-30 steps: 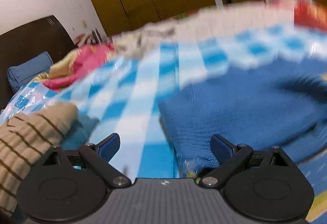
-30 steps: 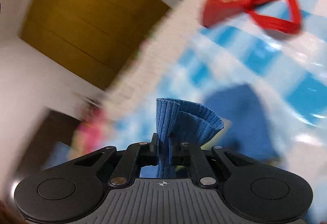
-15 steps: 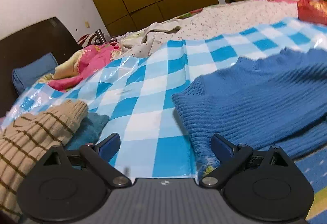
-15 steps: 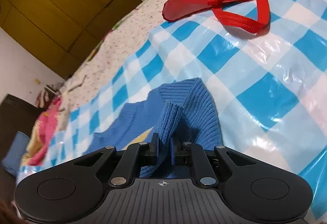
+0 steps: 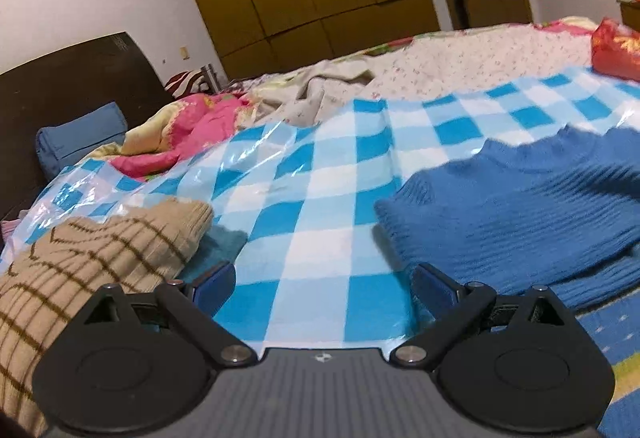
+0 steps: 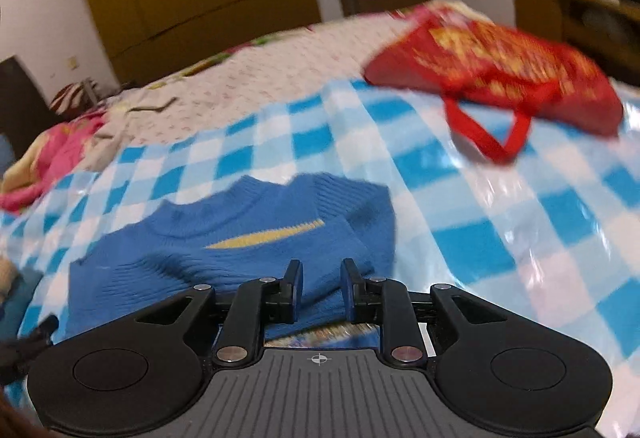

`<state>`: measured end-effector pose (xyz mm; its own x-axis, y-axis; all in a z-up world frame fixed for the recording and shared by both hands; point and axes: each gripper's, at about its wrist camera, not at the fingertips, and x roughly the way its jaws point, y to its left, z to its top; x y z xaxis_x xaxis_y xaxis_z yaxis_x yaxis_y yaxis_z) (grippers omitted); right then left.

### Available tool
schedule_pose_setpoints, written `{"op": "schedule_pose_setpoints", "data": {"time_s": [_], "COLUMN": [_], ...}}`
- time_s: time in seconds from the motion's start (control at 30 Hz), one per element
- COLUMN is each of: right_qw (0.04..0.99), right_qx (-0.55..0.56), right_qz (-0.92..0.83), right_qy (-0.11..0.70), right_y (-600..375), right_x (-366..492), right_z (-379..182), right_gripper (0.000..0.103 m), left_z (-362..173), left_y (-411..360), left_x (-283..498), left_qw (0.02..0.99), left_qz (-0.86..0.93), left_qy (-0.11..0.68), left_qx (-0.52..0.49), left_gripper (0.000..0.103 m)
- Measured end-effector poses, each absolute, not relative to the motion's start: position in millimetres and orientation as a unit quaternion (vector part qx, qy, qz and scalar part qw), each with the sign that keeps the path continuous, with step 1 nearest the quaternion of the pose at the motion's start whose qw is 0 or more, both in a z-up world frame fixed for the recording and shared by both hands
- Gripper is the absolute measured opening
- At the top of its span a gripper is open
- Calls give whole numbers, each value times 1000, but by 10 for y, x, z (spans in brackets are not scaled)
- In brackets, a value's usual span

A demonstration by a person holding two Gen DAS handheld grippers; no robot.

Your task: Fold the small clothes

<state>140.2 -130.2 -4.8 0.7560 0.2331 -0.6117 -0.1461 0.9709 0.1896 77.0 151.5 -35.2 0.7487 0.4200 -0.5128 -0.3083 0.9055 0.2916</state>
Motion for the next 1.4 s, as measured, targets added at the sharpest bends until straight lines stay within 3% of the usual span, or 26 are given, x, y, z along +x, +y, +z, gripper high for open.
{"op": "schedule_pose_setpoints", "data": {"time_s": [0.17,0.33,0.37,0.53,0.57,0.77,1.07,1.4], "right_qw": [926,903,902,910,912,912,869,832], "right_qx": [30,-10,-10,-26,-30,-30,-178,-317], "right_qz": [161,105,101,95,100,192,320,348], "right_qy": [340,417,420,403,397,361,331,294], "right_y": [-1010,-1117,-1179,-1268,-1253,-1110,-430,-87], "right_x": [1672,1915,1911,1858,1848,1609,1293,1223], "right_z": [-75,-423,-465,-354,-312,-104,-292,-565], "right_gripper": [20,21,15,17,23,23,22,23], "left_z": [-343,-589,-633,-577,-552,-402,-523,-604], "left_y": [1336,1292,1315,1357,1343,1217,930,847], "left_x": [894,992,980,926,908,791,721,697], "left_qw": [938,922,920,920,921,935,928,913], "left_qz": [162,144,146,146,146,113,56,12], "left_qy": [285,330,333,332,328,293,279,272], "left_qx": [109,142,144,147,150,163,240,303], "left_gripper": [103,103,103,103,103,103,103,99]}}
